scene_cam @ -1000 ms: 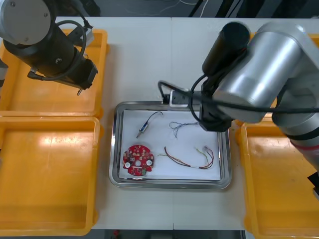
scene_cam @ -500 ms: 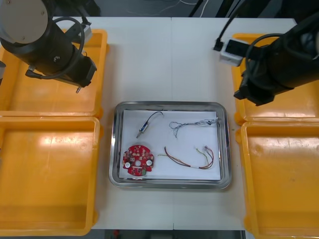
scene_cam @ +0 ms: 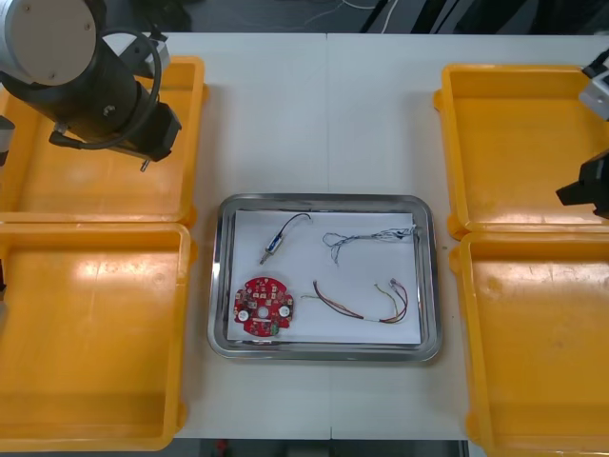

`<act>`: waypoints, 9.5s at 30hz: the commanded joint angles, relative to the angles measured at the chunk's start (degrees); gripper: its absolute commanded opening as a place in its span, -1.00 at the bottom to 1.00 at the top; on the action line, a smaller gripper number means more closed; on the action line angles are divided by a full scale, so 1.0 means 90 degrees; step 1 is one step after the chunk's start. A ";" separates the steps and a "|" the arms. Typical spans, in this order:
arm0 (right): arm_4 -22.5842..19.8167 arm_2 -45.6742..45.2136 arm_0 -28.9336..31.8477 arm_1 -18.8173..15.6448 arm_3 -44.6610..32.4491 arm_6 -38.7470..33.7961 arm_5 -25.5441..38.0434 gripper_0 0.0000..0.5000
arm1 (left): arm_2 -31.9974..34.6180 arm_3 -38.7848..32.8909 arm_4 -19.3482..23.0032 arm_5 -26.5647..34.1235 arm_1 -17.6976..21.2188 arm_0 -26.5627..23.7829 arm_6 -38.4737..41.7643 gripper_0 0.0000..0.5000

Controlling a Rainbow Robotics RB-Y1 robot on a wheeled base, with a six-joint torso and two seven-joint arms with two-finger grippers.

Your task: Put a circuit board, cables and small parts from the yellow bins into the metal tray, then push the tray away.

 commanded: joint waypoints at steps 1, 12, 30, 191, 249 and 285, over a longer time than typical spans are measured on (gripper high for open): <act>0.0274 -0.0529 0.0589 -0.0288 -0.0411 -0.0651 0.0018 1.00 | 0.0076 -0.0251 -0.0068 0.0045 -0.0229 -0.0005 0.0539 -0.99; 0.0567 -0.0842 0.1312 -0.0288 -0.0665 -0.1999 0.0018 1.00 | -0.0871 -0.0710 0.0019 0.0045 -0.0512 -0.0201 0.1985 -0.99; 0.0323 -0.0988 0.1946 -0.0269 -0.0636 -0.2301 0.0018 1.00 | -0.2433 -0.0749 -0.0264 -0.0234 -0.1098 -0.0259 0.3430 -0.99; 0.2306 0.8142 -0.2292 0.1978 -0.0460 0.1019 -0.0124 1.00 | 0.2625 -0.2917 0.2109 0.0045 0.2447 0.4028 0.1164 1.00; 0.4415 0.9275 -0.1159 0.2739 0.1181 0.0843 -0.1677 1.00 | 0.2625 -0.2917 0.2109 0.0045 0.2447 0.4028 0.1164 1.00; 0.4405 0.9353 -0.1149 0.2368 0.0556 0.0775 -0.1218 1.00 | 0.2625 -0.2917 0.2109 0.0045 0.2447 0.4028 0.1164 1.00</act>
